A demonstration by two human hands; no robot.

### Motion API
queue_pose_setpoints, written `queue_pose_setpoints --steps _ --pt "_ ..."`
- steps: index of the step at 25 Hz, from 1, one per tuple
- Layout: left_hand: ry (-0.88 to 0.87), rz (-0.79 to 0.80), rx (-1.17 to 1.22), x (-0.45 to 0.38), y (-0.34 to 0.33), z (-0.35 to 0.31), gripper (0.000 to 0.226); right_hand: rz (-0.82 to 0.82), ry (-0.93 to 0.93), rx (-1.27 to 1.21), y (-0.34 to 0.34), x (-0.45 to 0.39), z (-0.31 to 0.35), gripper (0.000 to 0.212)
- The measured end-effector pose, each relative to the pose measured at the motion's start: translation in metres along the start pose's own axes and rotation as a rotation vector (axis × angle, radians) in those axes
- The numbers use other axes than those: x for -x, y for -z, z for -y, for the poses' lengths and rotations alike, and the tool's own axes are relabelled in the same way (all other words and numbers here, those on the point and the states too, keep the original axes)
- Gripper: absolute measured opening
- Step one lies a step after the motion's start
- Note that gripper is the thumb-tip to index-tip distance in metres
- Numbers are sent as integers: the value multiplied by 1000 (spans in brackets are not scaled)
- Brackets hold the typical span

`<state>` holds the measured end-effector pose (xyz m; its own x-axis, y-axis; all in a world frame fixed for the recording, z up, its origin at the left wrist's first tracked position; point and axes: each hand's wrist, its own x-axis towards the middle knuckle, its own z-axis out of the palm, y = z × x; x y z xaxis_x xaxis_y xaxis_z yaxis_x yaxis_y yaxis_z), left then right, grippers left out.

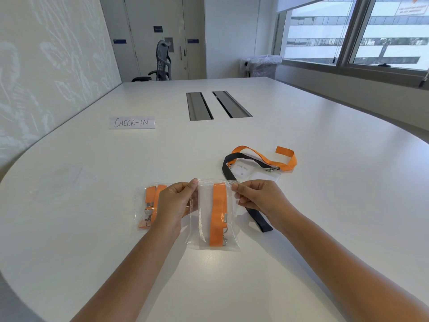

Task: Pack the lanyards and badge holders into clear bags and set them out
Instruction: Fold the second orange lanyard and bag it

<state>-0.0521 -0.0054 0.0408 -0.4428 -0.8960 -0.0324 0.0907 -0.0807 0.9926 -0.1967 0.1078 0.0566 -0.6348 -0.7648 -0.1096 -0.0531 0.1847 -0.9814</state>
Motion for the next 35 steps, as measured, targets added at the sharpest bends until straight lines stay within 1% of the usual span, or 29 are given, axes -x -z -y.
queue_pose_setpoints --steps 4,7,10,20,24,26,27,29,30,33,35 --pt "-2 7 23 0 0 1 19 -11 72 -3 0 0 -1 16" --pt "16 45 35 0 0 1 16 -39 134 55 0 -2 -1 15" --pt "19 77 45 -1 -1 2 13 -38 159 50 0 -3 0 14" --pt "23 102 35 -3 -1 4 13 -38 136 2 -1 -4 -3 19" --pt "4 45 7 -1 -3 4 15 -42 125 -28 -3 -3 -4 16" --pt "11 17 32 -1 -2 2 16 -2 121 -112 -3 -1 -5 18" --pt "21 10 50 -1 -1 1 16 52 115 -152 -3 0 -5 21" --pt "47 4 69 1 -1 -1 16 172 87 -157 -7 3 -6 27" --pt "57 2 67 2 -1 -2 16 204 70 -147 -9 4 -7 28" --pt "61 -20 66 5 3 -7 18 203 21 -184 -19 6 -2 26" --pt "50 -58 44 4 13 -13 18 215 -14 -230 -30 5 3 19"
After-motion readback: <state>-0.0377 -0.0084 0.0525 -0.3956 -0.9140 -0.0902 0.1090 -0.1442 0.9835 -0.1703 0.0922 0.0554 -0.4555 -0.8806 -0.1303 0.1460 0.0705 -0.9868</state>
